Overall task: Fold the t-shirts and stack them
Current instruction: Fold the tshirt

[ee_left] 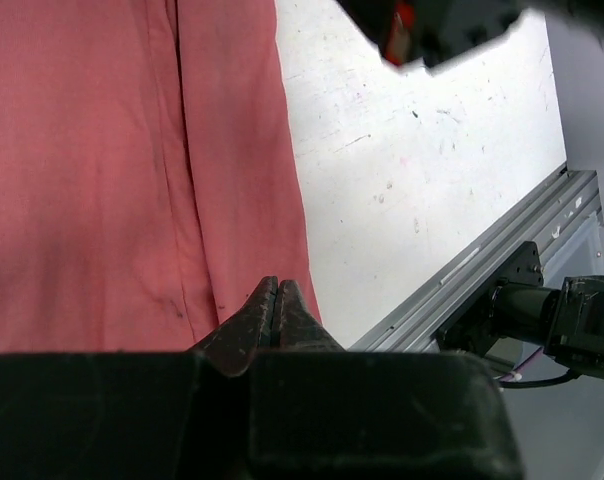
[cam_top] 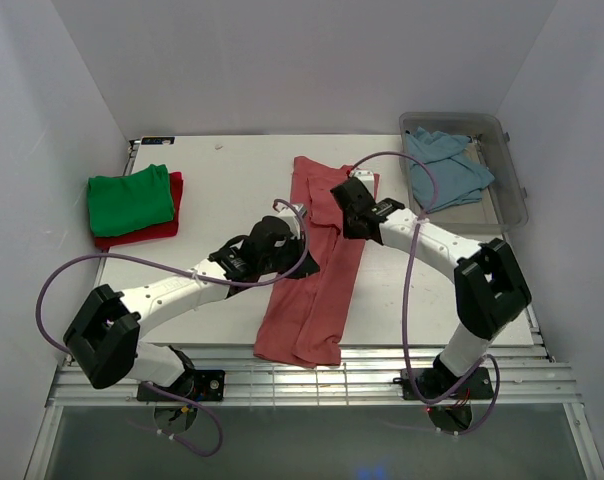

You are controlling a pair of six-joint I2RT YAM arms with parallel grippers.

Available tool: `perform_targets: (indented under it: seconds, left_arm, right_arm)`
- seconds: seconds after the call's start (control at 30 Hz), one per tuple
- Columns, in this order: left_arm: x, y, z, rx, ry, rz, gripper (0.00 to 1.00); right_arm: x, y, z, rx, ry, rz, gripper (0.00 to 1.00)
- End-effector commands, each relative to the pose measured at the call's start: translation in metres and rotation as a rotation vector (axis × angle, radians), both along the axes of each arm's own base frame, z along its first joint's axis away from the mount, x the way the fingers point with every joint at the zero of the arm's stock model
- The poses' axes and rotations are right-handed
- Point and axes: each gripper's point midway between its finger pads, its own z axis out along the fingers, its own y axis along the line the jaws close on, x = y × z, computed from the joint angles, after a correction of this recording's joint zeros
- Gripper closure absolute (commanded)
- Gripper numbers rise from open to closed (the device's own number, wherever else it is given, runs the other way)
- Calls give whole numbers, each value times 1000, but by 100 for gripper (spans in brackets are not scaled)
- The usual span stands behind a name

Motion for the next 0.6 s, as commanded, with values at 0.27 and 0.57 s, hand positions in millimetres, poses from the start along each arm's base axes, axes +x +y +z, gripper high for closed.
perform_targets:
  seconds: [0.27,0.57]
  left_arm:
    - [-9,-2,11,-28,-34,-33,100]
    - [-36,-27,-2,-21,1,-138,100]
  right_arm:
    - [64,8,-59,8,120,76,92]
    - [88,10,-106,-15,203,71,92]
